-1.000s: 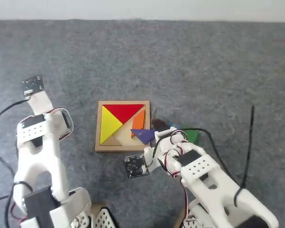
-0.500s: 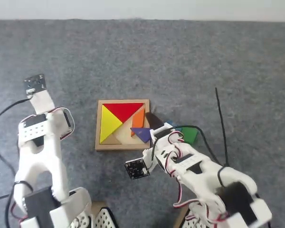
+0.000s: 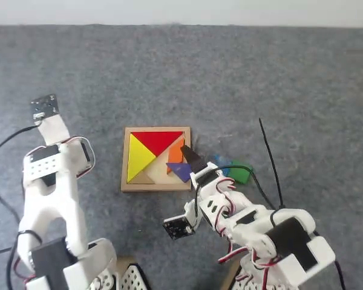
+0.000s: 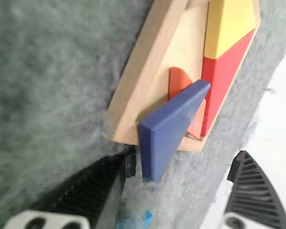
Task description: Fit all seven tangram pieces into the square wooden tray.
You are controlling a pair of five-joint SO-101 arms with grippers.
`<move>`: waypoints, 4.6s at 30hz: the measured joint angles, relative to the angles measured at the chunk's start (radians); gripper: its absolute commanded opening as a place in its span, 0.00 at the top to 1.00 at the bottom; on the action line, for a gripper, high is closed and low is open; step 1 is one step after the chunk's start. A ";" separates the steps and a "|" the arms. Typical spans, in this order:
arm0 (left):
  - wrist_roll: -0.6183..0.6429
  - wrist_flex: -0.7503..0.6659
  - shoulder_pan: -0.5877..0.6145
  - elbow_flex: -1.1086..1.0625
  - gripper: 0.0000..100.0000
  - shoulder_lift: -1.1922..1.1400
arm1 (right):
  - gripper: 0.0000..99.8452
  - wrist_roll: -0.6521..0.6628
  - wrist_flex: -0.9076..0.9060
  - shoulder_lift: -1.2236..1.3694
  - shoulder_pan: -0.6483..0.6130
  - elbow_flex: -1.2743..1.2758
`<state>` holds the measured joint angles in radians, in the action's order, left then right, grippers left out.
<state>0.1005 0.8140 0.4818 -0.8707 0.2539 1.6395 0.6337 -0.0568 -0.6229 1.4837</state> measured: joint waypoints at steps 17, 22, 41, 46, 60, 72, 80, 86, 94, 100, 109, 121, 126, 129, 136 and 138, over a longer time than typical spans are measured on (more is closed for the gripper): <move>0.000 0.000 0.000 0.000 0.99 0.000 | 0.79 0.000 0.176 0.109 -0.003 0.018; -0.014 0.000 0.000 0.000 0.99 0.000 | 0.78 0.000 0.361 0.230 -0.003 0.029; -0.014 0.000 0.000 0.000 0.99 0.000 | 0.78 0.003 0.947 0.658 -0.014 0.018; -0.014 0.000 0.000 0.000 0.99 0.000 | 0.80 0.023 1.011 0.730 -0.025 -0.008; -0.015 0.000 0.000 0.000 0.99 0.000 | 0.91 0.044 1.092 0.804 -0.026 -0.025; -0.020 0.000 0.000 0.000 0.99 0.000 | 0.99 -0.058 1.103 0.779 -0.025 -0.021; -0.020 0.000 0.000 0.000 0.99 0.000 | 0.99 -0.129 1.099 0.720 -0.025 0.023; -0.020 0.000 0.000 0.000 0.99 0.000 | 0.99 -0.173 1.099 0.707 -0.026 0.026; -0.020 0.000 0.000 0.000 0.99 0.000 | 0.99 -0.279 1.099 0.615 -0.006 0.044; -0.020 0.000 0.000 0.000 0.99 0.000 | 0.99 -0.325 1.097 0.575 -0.006 0.058; -0.020 0.000 0.000 0.000 0.99 0.000 | 0.99 -0.497 1.097 0.430 0.011 0.104; -0.020 0.000 0.000 0.000 0.99 0.000 | 0.99 -0.726 0.795 0.072 0.003 0.157; -0.020 0.000 0.000 0.000 0.99 0.000 | 0.99 -0.810 0.500 -0.186 0.003 0.153; -0.020 0.000 0.000 0.000 0.99 0.000 | 0.99 -0.876 0.227 -0.367 0.003 0.104; -0.020 0.000 0.000 0.000 0.99 0.000 | 0.99 -1.191 -0.647 -0.733 -0.064 -0.209; -0.020 0.000 0.000 0.000 0.99 0.000 | 0.99 -1.298 -0.844 -0.744 -0.097 -0.301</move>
<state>0.0806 0.8140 0.4818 -0.8707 0.2539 0.3414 -0.2102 -0.8009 -0.7196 1.1830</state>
